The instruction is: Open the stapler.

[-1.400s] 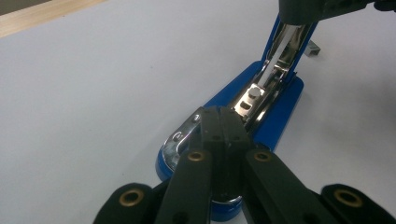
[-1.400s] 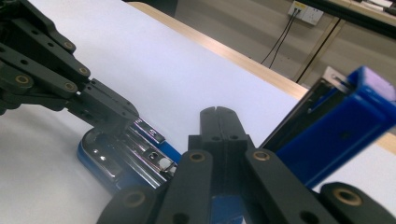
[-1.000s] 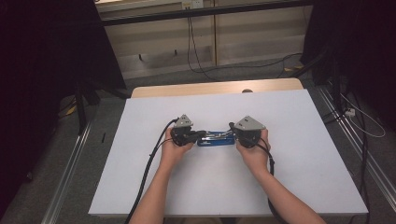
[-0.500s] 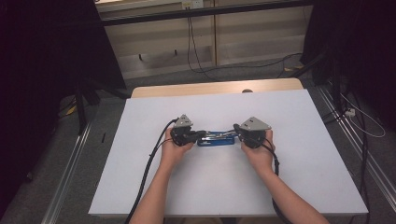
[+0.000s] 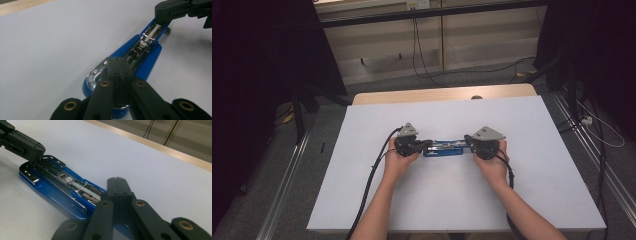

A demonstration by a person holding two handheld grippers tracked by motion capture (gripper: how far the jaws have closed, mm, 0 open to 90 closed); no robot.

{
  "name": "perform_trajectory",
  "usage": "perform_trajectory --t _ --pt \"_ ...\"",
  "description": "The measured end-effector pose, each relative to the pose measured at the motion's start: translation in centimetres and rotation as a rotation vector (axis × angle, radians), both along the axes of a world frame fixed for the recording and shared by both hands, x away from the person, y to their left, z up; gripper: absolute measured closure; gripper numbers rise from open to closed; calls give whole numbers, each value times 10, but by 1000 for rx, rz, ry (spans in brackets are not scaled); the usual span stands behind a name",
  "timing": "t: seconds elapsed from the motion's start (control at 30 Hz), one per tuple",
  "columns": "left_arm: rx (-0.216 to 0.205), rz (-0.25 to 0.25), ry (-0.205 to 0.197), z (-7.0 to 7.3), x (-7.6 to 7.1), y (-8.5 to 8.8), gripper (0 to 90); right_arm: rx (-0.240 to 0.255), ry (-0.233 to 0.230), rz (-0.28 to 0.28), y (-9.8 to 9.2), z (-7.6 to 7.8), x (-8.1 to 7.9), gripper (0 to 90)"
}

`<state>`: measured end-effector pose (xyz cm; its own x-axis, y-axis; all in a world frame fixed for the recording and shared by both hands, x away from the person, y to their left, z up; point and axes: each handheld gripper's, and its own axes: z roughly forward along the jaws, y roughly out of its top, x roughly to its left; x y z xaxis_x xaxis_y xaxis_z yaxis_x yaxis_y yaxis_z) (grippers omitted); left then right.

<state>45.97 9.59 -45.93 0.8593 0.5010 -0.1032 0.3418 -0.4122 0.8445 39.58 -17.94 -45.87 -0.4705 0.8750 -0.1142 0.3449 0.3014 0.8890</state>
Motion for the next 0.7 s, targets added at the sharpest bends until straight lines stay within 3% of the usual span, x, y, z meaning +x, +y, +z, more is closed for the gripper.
perform_trajectory --t 0.17,0.23,0.3,0.4,0.43,0.5,0.53,0.57,0.6,0.63,0.7 --pt "4 0 4 1 0 0 893 40 9 -13 -14 5 -7 881" --pt "-8 -1 2 2 0 2 883 37 12 -31 -23 8 -12 783" --pt "-41 2 7 6 0 3 871 50 19 -32 -30 10 -17 765" --pt "-45 2 14 6 -1 3 812 55 23 -49 -39 13 -25 653" --pt "-53 2 20 6 -1 2 733 71 33 -49 -43 14 -30 575" --pt "-57 4 34 8 -3 2 705 64 37 -55 -44 15 -33 548" --pt "-68 8 40 10 -3 2 663 56 41 -53 -45 14 -36 524" --pt "-81 16 48 12 -4 2 553 41 70 -45 -46 11 -39 452" --pt "-84 26 45 13 -5 2 553 41 70 -45 -46 11 -39 452" --pt "-68 80 45 16 -5 2 357 25 111 -47 -48 7 -40 404" --pt "-67 94 54 16 -5 3 303 16 122 -50 -49 4 -39 375"
